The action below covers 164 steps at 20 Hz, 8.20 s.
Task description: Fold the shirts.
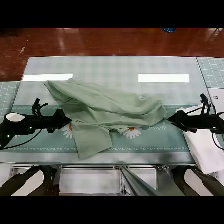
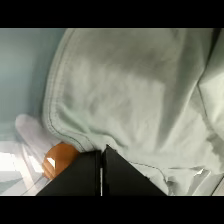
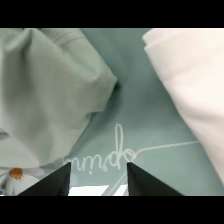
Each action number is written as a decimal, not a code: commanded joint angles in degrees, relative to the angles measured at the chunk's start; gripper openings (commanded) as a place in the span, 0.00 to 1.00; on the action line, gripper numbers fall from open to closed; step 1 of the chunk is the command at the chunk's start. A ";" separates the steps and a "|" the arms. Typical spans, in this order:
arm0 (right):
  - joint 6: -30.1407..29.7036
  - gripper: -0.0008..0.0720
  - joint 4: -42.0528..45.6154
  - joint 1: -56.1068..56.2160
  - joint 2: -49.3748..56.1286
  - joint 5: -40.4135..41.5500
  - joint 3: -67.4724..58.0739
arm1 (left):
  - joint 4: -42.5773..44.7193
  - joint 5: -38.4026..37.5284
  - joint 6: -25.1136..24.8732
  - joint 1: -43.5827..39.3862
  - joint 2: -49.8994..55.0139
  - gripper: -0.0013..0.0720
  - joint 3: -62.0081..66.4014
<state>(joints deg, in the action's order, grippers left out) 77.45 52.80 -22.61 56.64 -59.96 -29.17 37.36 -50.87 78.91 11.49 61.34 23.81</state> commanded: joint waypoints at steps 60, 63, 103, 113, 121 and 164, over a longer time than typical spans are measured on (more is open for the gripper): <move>-5.90 0.25 -17.00 20.09 44.37 9.66 -58.21 | 34.27 1.84 17.25 -10.40 18.82 0.11 51.87; -2.58 0.58 -16.83 18.49 46.90 5.29 -62.07 | 29.44 -3.82 21.38 -9.09 22.12 0.71 55.01; -2.75 0.57 -0.52 -3.04 -5.14 -2.71 0.50 | 14.08 -18.43 -3.32 15.12 9.09 0.05 5.73; 4.42 0.57 8.98 -2.97 -5.14 -10.40 9.92 | 13.14 -19.82 -6.27 13.14 9.03 0.04 5.73; 4.09 0.57 3.78 1.46 -0.26 -3.76 10.01 | 13.14 -19.63 -6.27 13.14 9.03 0.04 5.73; 7.45 0.04 9.70 10.43 -24.04 -23.21 -55.34 | 52.61 -36.48 14.03 -7.54 -32.57 0.04 66.42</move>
<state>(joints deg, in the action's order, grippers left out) 84.99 63.83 -12.25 32.64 -86.06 -92.79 84.77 -85.95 90.35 5.61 28.67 98.15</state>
